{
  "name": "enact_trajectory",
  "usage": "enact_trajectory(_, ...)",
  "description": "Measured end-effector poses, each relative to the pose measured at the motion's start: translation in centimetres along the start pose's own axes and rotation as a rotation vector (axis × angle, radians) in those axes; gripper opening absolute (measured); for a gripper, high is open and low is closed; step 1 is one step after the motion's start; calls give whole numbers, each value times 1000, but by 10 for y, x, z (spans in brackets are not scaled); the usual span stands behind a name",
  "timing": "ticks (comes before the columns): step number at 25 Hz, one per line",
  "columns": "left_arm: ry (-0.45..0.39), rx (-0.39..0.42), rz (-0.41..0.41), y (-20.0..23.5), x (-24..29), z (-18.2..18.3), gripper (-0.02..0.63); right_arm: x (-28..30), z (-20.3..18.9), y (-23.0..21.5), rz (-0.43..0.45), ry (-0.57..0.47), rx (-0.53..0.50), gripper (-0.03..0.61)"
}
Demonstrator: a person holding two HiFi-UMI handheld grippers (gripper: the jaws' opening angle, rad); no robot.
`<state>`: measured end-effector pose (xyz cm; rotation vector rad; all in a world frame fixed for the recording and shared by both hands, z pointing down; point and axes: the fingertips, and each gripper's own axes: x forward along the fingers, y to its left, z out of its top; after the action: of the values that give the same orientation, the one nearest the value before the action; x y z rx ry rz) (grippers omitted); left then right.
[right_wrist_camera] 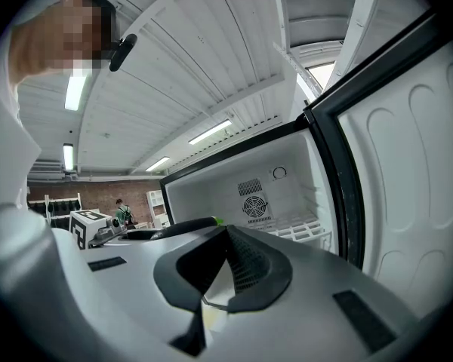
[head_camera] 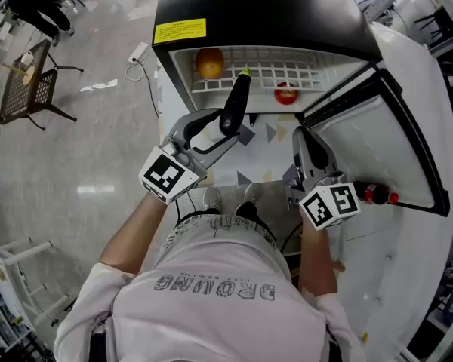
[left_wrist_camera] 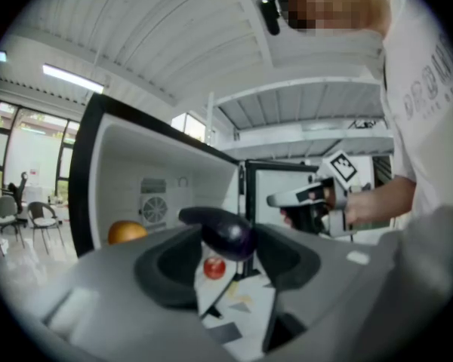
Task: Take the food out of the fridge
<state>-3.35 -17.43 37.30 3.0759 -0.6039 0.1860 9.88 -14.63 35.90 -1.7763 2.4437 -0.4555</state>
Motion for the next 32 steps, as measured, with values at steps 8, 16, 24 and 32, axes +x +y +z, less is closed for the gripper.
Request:
enact_trajectory(8,-1,-3,12,-3,-4,-2,229,-2,0,1,20,8,-8,2)
enact_trajectory(16,-3,-8,17,-4,-1,-1,229,-1,-2,-1,34,19,-11,2)
enact_trajectory(24,-10,-11,17,-5,3,3,229,1,-3,-1,47,31,-20,2)
enact_trajectory(32,-2,-6,10,-3,6,1,229,3,-6,-3,52,37,-17,0)
